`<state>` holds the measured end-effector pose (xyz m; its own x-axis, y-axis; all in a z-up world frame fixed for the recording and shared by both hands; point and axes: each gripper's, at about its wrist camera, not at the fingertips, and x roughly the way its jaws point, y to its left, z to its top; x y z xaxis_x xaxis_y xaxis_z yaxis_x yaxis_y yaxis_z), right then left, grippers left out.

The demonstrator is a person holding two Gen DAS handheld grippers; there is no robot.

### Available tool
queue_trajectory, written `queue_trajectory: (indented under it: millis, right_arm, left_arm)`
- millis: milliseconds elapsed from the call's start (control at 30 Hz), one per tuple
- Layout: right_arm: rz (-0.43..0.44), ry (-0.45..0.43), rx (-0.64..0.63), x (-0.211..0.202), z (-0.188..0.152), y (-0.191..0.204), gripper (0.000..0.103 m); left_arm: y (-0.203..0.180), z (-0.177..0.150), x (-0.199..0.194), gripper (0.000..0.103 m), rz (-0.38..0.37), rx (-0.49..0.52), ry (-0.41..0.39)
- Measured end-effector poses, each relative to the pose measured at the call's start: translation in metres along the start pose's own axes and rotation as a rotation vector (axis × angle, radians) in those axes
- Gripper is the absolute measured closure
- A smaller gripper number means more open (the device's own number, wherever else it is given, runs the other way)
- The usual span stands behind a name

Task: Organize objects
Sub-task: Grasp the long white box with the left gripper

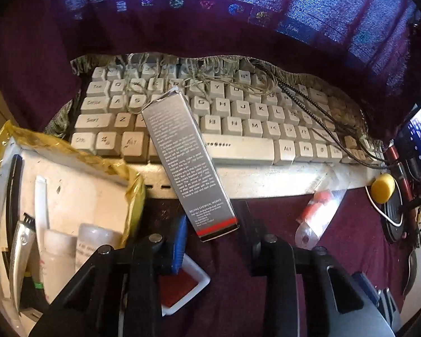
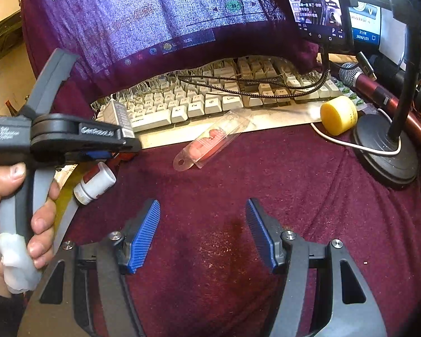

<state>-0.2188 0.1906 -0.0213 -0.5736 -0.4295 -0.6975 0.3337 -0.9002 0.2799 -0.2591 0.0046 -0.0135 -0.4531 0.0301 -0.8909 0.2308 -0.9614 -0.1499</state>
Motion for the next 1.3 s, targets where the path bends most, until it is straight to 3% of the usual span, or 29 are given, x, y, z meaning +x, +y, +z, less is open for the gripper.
queue_trajectory:
  millis: [133, 233, 433, 567, 600, 633, 667, 733, 967, 1067, 1233, 1267, 1300]
  right_arm:
    - [0.0, 0.005, 0.001, 0.001, 0.0, -0.001, 0.04]
    - [-0.003, 0.005, 0.005, 0.001, 0.0, -0.001, 0.04]
    - [0.002, 0.013, 0.007, 0.003, -0.001, -0.001, 0.04]
    - [0.006, 0.019, 0.004, 0.005, -0.001, 0.0, 0.04]
    - [0.007, 0.019, 0.004, 0.005, -0.001, 0.0, 0.04]
    - [0.007, 0.021, 0.006, 0.005, -0.001, -0.001, 0.04]
    - [0.007, 0.022, 0.007, 0.006, -0.001, -0.001, 0.04]
    - [0.011, 0.026, 0.009, 0.006, -0.001, -0.001, 0.04]
    - [0.01, 0.027, 0.009, 0.006, 0.0, -0.001, 0.04]
    - [0.01, 0.026, 0.016, 0.006, 0.001, -0.002, 0.04]
    - [0.038, 0.033, 0.053, 0.003, 0.003, -0.005, 0.04]
    - [0.039, 0.046, 0.064, 0.002, 0.006, -0.005, 0.04]
    - [0.034, 0.056, 0.069, 0.001, 0.009, -0.004, 0.04]
  left_arm:
    - [0.001, -0.02, -0.013, 0.075, -0.026, 0.017, -0.006]
    - [0.003, -0.046, -0.03, 0.075, -0.102, 0.03, -0.01]
    - [0.003, -0.098, -0.057, 0.074, -0.178, 0.088, -0.005]
    - [0.001, -0.101, -0.056, 0.072, -0.191, 0.159, -0.009]
    - [0.0, -0.099, -0.056, 0.065, -0.187, 0.154, -0.015]
    - [0.001, -0.099, -0.058, 0.047, -0.194, 0.144, -0.025]
    - [0.003, -0.099, -0.062, 0.041, -0.21, 0.14, -0.037]
    - [0.001, -0.096, -0.061, 0.039, -0.231, 0.132, -0.043]
    - [-0.005, -0.07, -0.038, 0.039, -0.149, 0.097, -0.054]
    - [-0.003, -0.059, -0.031, 0.042, -0.113, 0.053, -0.05]
    - [-0.004, -0.057, -0.023, 0.071, 0.011, 0.056, -0.066]
    - [-0.003, -0.058, -0.024, 0.077, 0.017, 0.059, -0.074]
    - [0.001, -0.06, -0.024, 0.081, -0.029, 0.055, -0.06]
